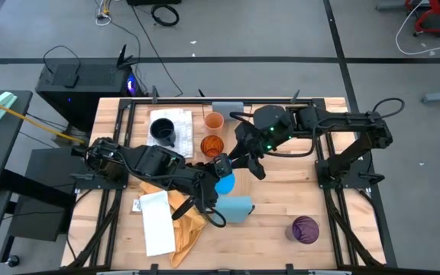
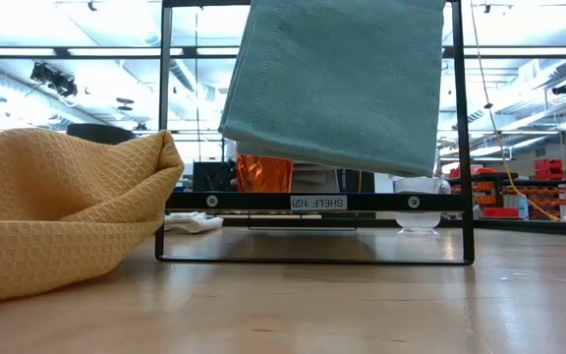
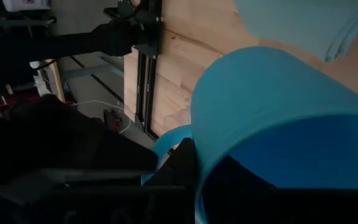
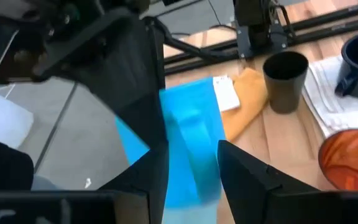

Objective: Stack small to large cups/mugs on shelf
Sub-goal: Put the light blue mug on the shelf

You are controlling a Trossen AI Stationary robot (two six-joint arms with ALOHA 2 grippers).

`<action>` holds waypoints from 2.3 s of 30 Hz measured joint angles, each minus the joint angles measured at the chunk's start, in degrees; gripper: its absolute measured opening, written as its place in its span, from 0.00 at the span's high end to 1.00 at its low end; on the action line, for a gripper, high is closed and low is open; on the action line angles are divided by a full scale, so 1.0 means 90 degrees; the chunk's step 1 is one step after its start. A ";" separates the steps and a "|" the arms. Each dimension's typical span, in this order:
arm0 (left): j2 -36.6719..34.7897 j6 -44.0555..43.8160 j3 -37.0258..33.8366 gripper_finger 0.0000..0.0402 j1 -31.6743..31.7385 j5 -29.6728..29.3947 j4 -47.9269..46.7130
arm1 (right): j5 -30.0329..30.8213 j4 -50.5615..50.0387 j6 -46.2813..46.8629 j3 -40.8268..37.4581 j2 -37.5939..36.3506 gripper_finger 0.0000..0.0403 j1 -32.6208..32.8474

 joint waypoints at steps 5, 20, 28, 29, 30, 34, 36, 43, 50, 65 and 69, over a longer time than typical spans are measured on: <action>0.0000 -0.0002 0.0000 0.97 0.0000 0.0004 0.0031 | -0.0020 -0.0005 -0.0041 0.0000 0.0074 0.66 0.0007; -0.0005 0.0056 0.0003 0.97 -0.0012 0.0067 0.0089 | -0.0027 0.0131 -0.0372 0.0000 0.0064 0.87 0.0010; -0.0005 0.0069 0.0002 0.96 -0.0007 -0.0035 0.0092 | 0.0001 0.0139 -0.0437 0.0000 0.0064 0.87 0.0007; -0.0005 0.0069 0.0002 0.94 -0.0010 -0.0113 0.0106 | 0.0015 0.0141 -0.0413 0.0000 0.0064 0.87 0.0007; -0.0005 0.0079 0.0002 0.93 -0.0016 -0.0225 0.0126 | 0.0022 0.0146 -0.0378 0.0000 0.0059 0.87 0.0005; -0.0005 0.0159 -0.0002 0.87 -0.0017 -0.0552 0.0298 | 0.0123 0.0172 -0.0327 0.0000 0.0045 0.89 -0.0007; -0.0005 0.0166 -0.0002 0.84 -0.0021 -0.0594 0.0394 | 0.0132 0.0173 -0.0335 0.0000 0.0047 0.90 -0.0011; -0.0002 0.0313 -0.0002 0.80 -0.0029 -0.1019 0.0598 | 0.0296 0.0153 -0.0398 0.0000 0.0059 0.92 -0.0092; -0.0017 0.0404 -0.0005 0.77 -0.0024 -0.1213 0.0779 | 0.0372 0.0143 -0.0436 0.0000 0.0055 0.94 -0.0121; -0.0024 0.0790 -0.0005 0.73 -0.0024 -0.1426 0.1170 | 0.0507 0.0124 -0.0766 0.0000 0.0046 0.96 -0.0117; -0.0027 0.1229 -0.0005 0.72 -0.0024 -0.1567 0.1432 | 0.0553 0.0124 -0.0840 0.0000 0.0025 0.96 -0.0117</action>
